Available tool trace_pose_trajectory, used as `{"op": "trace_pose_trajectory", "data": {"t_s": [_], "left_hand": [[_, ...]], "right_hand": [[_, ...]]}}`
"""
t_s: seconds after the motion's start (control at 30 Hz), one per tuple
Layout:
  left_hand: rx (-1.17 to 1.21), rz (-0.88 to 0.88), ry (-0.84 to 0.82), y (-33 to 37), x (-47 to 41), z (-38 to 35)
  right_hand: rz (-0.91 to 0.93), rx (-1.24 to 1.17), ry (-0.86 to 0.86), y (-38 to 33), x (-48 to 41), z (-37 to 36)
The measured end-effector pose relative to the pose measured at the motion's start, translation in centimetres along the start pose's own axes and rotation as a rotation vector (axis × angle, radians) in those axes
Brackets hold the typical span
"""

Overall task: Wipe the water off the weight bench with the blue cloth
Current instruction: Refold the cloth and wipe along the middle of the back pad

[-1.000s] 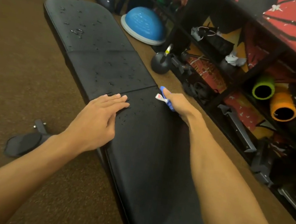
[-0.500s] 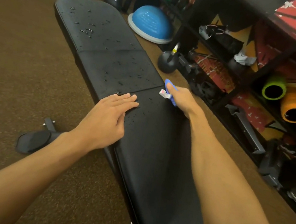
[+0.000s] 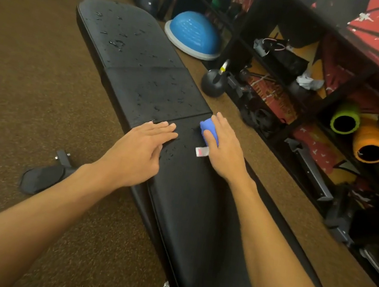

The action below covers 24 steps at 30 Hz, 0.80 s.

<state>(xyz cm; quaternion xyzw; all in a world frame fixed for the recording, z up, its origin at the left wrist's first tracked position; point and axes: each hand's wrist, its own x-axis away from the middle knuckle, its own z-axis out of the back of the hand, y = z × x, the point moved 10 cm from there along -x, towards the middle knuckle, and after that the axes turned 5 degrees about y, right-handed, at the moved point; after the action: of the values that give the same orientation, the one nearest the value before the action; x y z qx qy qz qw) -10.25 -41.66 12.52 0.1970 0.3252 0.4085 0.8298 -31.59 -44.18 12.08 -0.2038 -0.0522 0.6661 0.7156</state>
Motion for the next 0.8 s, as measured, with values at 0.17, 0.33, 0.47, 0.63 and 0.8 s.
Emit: {"op": "trace_pose_trajectory", "data": {"t_s": [0.17,0.33,0.47,0.63,0.8], "left_hand": [[-0.039,-0.012,0.01,0.1,0.2,0.7],[-0.198,-0.003,0.116,0.0,0.6,3.1],[-0.234,0.067,0.157,-1.4,0.5,4.2],[-0.241,0.112,0.114,-2.2,0.4,4.1],[-0.224,0.158,0.095,-2.9,0.4,5.0]], "right_hand": [[-0.02,-0.029,0.027,-2.6,-1.1,-0.6],[0.129,-0.063,-0.027,-1.6,4.1,0.7],[-0.125,-0.029,0.036,1.1,0.9,1.0],[0.022,-0.068,-0.014,-3.3,0.3,0.0],[0.181,-0.09,-0.08,-2.9,4.6,0.7]]}}
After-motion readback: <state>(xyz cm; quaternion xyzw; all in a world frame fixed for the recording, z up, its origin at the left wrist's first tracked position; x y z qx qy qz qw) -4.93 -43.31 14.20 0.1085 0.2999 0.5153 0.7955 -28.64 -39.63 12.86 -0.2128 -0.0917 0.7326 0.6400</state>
